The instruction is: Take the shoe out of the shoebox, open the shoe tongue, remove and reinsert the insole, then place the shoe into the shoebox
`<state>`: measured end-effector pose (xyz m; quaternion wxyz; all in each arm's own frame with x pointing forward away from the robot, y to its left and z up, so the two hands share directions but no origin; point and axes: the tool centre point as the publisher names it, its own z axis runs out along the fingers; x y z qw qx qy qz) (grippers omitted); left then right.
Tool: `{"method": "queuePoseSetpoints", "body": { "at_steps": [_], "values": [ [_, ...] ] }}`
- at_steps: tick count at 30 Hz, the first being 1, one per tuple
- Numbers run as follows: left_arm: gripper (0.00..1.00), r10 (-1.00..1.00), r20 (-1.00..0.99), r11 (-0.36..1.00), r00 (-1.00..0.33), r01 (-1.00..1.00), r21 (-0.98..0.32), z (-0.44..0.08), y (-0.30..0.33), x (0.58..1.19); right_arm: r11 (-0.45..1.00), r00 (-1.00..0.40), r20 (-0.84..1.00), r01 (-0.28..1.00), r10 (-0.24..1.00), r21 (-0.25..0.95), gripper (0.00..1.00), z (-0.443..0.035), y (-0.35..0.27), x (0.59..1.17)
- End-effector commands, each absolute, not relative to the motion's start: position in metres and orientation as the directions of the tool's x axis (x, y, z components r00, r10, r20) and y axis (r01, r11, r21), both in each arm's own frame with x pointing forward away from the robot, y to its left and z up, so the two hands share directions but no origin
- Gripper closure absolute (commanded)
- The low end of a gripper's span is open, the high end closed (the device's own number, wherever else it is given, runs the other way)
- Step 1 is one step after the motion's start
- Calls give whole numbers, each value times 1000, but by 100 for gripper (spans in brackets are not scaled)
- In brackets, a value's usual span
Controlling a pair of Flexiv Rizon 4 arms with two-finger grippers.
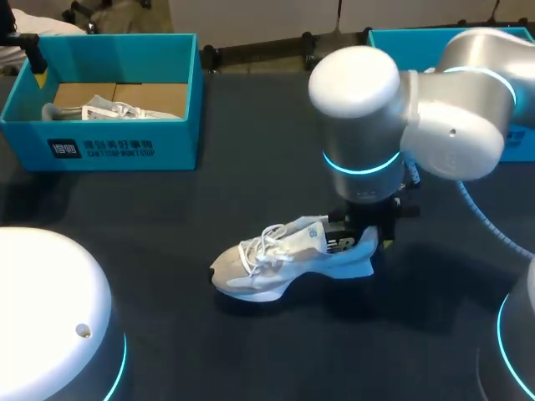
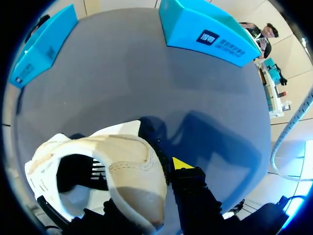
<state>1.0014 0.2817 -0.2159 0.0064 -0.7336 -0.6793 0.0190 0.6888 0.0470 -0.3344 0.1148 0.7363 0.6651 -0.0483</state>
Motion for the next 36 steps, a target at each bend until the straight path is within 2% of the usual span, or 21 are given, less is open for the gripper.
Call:
{"method": "queuePoseSetpoints", "body": {
  "at_steps": [1,25,36],
  "values": [
    [0,997,-17,-78,78,996,-36,-215,282,1001,-79,101,-238,992,966,103,100,-343,55,693],
    [0,997,-17,-78,78,996,-36,-215,282,1001,-110,126,-223,990,967,83,100,-376,69,660],
    [0,997,-17,-78,78,996,-36,-215,282,1001,-101,115,-211,992,971,78,100,-390,72,667]
  ]
}}
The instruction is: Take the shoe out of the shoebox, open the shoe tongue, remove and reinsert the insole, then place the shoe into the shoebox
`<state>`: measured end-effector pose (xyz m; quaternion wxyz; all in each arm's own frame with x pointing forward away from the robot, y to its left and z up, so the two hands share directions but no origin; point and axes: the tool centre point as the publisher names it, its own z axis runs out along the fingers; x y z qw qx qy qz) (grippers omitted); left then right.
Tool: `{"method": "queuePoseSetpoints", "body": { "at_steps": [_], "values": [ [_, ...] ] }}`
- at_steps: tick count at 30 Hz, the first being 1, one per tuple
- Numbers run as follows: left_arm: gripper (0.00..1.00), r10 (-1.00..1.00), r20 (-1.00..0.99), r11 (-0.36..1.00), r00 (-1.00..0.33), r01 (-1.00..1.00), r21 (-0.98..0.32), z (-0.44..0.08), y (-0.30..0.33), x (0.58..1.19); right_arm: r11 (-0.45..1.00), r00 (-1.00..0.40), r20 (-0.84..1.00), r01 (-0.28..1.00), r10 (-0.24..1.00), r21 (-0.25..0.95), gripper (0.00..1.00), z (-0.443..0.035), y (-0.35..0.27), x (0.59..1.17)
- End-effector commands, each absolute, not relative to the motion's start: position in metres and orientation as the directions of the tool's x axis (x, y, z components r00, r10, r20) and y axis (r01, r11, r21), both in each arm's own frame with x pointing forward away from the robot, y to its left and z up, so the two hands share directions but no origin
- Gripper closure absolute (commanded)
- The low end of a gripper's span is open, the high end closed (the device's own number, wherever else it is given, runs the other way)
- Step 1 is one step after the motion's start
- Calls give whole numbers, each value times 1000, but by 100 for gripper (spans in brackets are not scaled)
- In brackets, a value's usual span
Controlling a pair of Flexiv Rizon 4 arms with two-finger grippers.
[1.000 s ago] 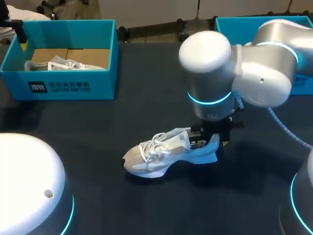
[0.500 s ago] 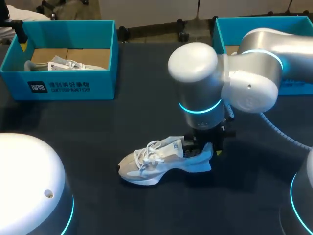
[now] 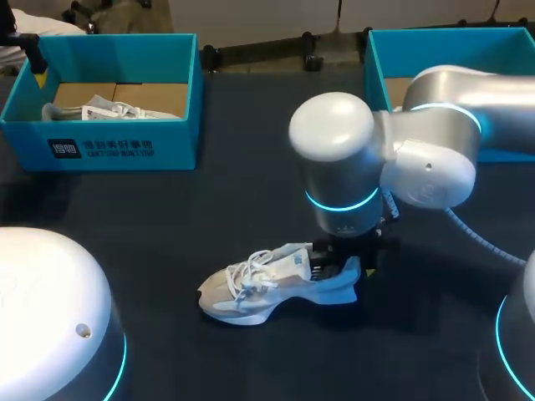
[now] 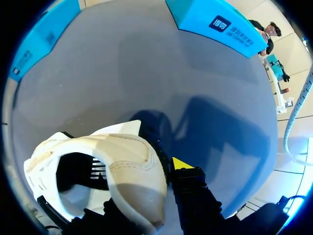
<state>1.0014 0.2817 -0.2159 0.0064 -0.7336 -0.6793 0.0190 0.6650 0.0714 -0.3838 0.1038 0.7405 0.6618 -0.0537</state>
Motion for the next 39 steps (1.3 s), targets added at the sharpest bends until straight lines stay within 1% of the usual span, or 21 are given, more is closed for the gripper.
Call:
{"method": "queuePoseSetpoints", "body": {
  "at_steps": [1,4,5,6,7,8,9,15,18,20,25,26,27,30,34,36,39],
  "values": [
    [0,997,-17,-78,78,996,-36,-215,282,1001,-100,114,-211,992,971,77,100,-393,72,667],
    [0,997,-17,-78,78,996,-36,-215,282,1001,-102,115,-206,992,972,73,100,-396,72,665],
    [0,997,-17,-78,78,996,-36,-215,282,1001,-108,120,-202,992,972,71,89,-397,71,665],
    [0,997,-17,-78,78,996,-36,-215,282,1001,-109,121,-201,992,972,70,57,-397,70,665],
    [0,997,-17,-78,78,996,-36,-215,282,1001,-110,122,-199,991,972,70,48,-396,70,664],
    [0,997,-17,-78,78,996,-36,-215,282,1001,-111,123,-198,991,972,71,21,-395,70,664],
    [0,997,-17,-78,78,996,-36,-215,282,1001,-111,123,-198,991,972,71,0,-392,71,664],
    [0,997,-17,-78,78,996,-36,-215,282,1001,-107,118,-199,992,973,66,0,-377,72,664],
    [0,997,-17,-78,78,996,-36,-215,282,1001,-101,110,-168,993,980,63,0,-364,71,664],
    [0,997,-17,-78,78,996,-36,-215,282,1001,-99,105,-177,994,979,44,0,-354,70,665],
    [0,997,-17,-78,78,996,-36,-215,282,1001,-82,82,-132,997,988,4,0,-327,62,668],
    [0,997,-17,-78,78,996,-36,-215,282,1001,-79,78,-87,997,993,-6,0,-321,59,669],
    [0,997,-17,-78,78,996,-36,-215,282,1001,-75,74,-84,997,994,-5,0,-320,58,669],
    [0,997,-17,-78,78,996,-36,-215,282,1001,-23,23,-19,1000,1000,21,0,-300,51,671],
    [0,997,-17,-78,78,996,-36,-215,282,1001,75,-86,106,992,991,101,0,-279,43,668],
    [0,997,-17,-78,78,996,-36,-215,282,1001,132,-149,137,983,979,127,0,-272,38,666],
    [0,997,-17,-78,78,996,-36,-215,282,1001,167,-189,170,977,967,136,0,-262,30,664]
  ]
}}
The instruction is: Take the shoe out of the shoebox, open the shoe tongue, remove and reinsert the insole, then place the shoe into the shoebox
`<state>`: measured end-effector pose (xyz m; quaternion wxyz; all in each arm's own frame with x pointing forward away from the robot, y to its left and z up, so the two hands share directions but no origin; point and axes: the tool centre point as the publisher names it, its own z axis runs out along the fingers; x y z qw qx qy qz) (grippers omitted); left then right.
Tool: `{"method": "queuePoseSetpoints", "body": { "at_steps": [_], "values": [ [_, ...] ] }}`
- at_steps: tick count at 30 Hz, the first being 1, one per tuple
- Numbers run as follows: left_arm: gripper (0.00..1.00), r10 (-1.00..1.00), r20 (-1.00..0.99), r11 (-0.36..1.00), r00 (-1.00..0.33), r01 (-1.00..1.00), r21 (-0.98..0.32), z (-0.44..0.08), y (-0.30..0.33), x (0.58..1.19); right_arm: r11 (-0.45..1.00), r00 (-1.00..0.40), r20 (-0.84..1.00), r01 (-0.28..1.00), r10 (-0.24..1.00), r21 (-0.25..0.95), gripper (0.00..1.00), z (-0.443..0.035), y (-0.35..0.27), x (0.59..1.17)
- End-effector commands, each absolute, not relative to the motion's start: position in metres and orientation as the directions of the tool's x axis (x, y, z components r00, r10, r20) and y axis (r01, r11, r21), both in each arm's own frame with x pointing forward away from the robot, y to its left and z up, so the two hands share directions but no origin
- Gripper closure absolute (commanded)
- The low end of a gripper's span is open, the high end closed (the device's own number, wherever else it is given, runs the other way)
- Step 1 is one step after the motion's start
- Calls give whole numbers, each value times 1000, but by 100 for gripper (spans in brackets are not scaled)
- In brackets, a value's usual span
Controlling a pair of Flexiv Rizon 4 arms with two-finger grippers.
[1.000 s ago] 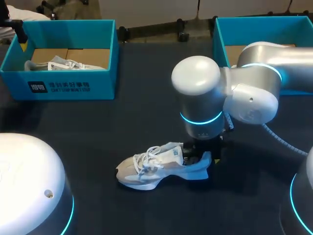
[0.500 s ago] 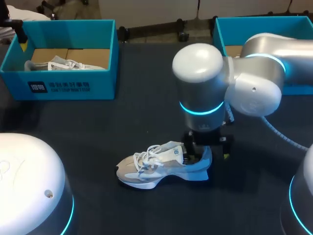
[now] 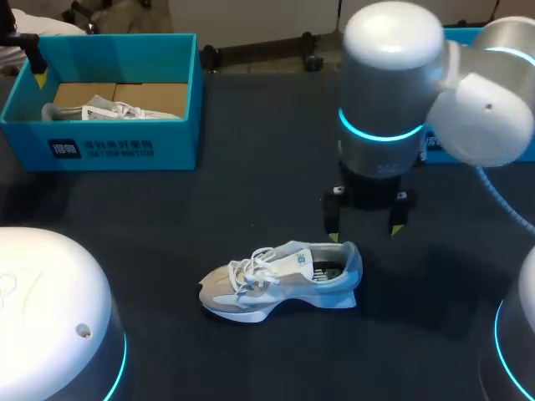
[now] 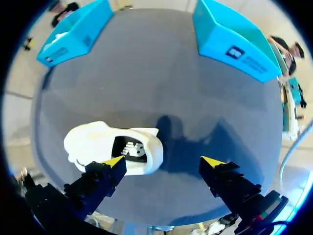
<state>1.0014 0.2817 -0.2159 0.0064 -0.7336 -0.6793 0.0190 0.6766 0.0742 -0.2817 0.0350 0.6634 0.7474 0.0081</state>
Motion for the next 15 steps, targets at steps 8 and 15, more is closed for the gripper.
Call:
{"method": "queuePoseSetpoints", "body": {
  "at_steps": [8,15],
  "values": [
    [0,997,-17,-78,78,996,-36,-215,282,1001,396,-402,288,915,869,81,0,-239,17,667],
    [0,997,-17,-78,78,996,-36,-215,282,1001,396,-402,288,915,869,81,0,-239,17,667]
  ]
}}
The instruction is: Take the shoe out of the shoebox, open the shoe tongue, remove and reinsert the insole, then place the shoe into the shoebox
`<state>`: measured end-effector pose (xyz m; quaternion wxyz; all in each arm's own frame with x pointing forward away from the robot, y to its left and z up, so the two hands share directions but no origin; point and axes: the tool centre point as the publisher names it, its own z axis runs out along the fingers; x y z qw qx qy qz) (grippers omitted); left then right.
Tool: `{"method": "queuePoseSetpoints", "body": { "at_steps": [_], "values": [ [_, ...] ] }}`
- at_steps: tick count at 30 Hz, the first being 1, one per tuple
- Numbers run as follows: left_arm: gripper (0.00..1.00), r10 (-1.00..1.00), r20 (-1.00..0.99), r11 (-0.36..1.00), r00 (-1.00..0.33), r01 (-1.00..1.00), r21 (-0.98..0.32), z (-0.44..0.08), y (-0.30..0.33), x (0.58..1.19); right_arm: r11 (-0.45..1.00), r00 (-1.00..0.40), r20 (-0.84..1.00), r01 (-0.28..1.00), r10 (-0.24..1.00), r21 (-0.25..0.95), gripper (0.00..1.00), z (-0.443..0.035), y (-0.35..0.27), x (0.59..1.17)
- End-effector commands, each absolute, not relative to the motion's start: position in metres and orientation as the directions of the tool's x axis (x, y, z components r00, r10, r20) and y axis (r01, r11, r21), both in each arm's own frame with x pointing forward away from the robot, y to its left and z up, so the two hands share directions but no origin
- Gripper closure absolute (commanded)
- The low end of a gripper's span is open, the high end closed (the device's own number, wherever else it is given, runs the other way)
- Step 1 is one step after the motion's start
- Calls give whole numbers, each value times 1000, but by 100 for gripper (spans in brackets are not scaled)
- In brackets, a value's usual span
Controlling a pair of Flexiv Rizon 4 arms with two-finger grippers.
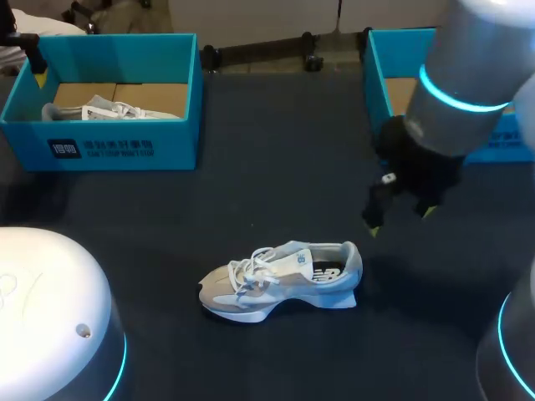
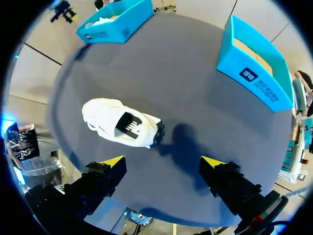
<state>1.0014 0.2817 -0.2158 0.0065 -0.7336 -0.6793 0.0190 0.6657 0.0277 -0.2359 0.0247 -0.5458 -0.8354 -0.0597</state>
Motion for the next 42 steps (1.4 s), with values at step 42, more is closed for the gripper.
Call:
{"method": "queuePoseSetpoints", "body": {
  "at_steps": [42],
  "values": [
    [0,997,-17,-78,78,996,-36,-215,282,1001,381,-886,92,287,455,879,0,-306,-30,684]
  ]
}}
